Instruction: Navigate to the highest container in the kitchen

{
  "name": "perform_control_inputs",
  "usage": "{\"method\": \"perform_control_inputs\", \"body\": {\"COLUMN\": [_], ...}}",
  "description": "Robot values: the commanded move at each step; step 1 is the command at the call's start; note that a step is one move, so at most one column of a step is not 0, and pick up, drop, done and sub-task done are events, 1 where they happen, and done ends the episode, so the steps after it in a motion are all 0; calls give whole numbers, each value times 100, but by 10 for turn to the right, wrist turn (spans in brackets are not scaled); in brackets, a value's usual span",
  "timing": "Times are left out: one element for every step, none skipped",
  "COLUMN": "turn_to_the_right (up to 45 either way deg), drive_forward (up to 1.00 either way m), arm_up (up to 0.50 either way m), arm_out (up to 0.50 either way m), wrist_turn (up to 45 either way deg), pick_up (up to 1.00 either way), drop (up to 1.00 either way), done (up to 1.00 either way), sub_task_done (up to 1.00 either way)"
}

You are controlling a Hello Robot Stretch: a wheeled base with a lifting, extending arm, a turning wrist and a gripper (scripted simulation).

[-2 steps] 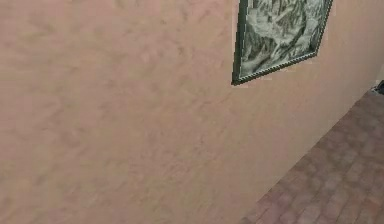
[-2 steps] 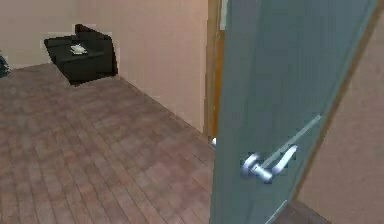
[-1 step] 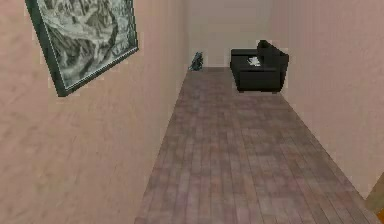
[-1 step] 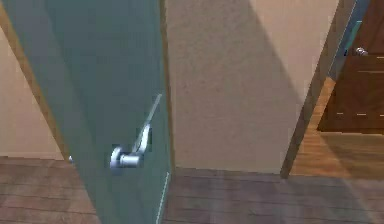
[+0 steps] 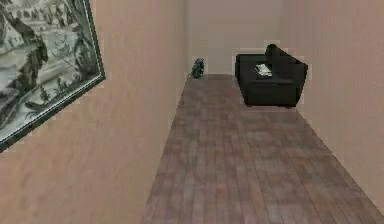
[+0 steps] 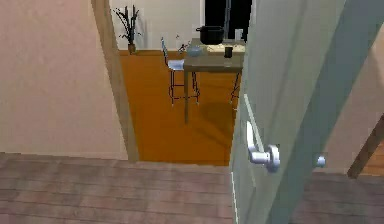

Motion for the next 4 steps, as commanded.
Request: {"method": "perform_control_inputs", "body": {"turn_to_the_right": [450,180,0,330], "drive_forward": [0,0,35,0], "arm_up": [0,0,0,0], "arm_out": [0,0,0,0], "wrist_turn": [0,0,0,0], "pick_up": [0,0,0,0], "drop": [0,0,0,0], "done": [0,0,0,0], "sub_task_done": [0,0,0,0]}}
